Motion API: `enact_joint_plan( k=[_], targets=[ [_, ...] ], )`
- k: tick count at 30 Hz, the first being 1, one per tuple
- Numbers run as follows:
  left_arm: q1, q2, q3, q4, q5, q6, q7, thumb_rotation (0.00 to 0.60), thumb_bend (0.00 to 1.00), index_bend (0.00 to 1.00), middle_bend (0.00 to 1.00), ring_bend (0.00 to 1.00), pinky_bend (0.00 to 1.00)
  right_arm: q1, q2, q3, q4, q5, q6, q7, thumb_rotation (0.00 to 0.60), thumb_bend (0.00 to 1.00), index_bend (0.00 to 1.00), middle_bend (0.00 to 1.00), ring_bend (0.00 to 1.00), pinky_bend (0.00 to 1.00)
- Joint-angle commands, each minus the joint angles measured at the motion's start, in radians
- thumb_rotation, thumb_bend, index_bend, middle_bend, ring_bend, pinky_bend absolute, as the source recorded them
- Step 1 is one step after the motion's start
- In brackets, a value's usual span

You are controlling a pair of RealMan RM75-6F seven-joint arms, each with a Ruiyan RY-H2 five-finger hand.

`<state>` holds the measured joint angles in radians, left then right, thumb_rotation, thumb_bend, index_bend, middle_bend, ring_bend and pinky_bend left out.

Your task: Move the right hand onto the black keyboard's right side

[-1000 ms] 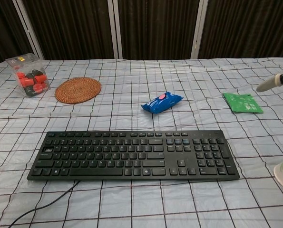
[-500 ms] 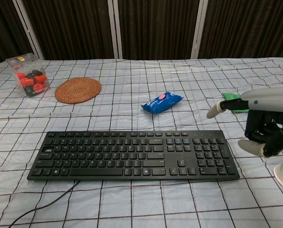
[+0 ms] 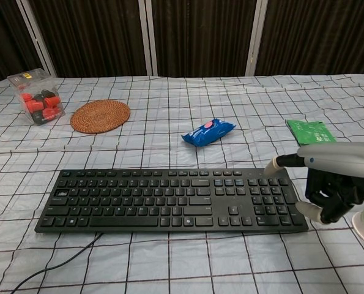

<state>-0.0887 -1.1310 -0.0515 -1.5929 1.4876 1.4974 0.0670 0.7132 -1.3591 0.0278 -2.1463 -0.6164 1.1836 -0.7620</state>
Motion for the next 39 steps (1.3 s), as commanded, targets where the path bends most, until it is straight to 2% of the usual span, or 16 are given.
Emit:
enact_joint_plan(
  k=[1,39],
  targets=[
    [-0.002,-0.001,0.0,-0.001,0.0,-0.002,0.003,0.6,0.12,0.0,0.0,0.0,0.0,0.001,-0.034,0.001,0.019,0.004,0.02,0.007,0.6,0.53,0.11,0.89,0.87,0.75],
    [-0.011,0.002,-0.002,-0.005,-0.019,-0.027,0.001,0.6,0.12,0.0,0.0,0.0,0.0,0.008,-0.174,-0.008,0.146,0.043,0.058,0.014,0.6,0.53,0.13,0.89,0.87,0.75]
  ],
)
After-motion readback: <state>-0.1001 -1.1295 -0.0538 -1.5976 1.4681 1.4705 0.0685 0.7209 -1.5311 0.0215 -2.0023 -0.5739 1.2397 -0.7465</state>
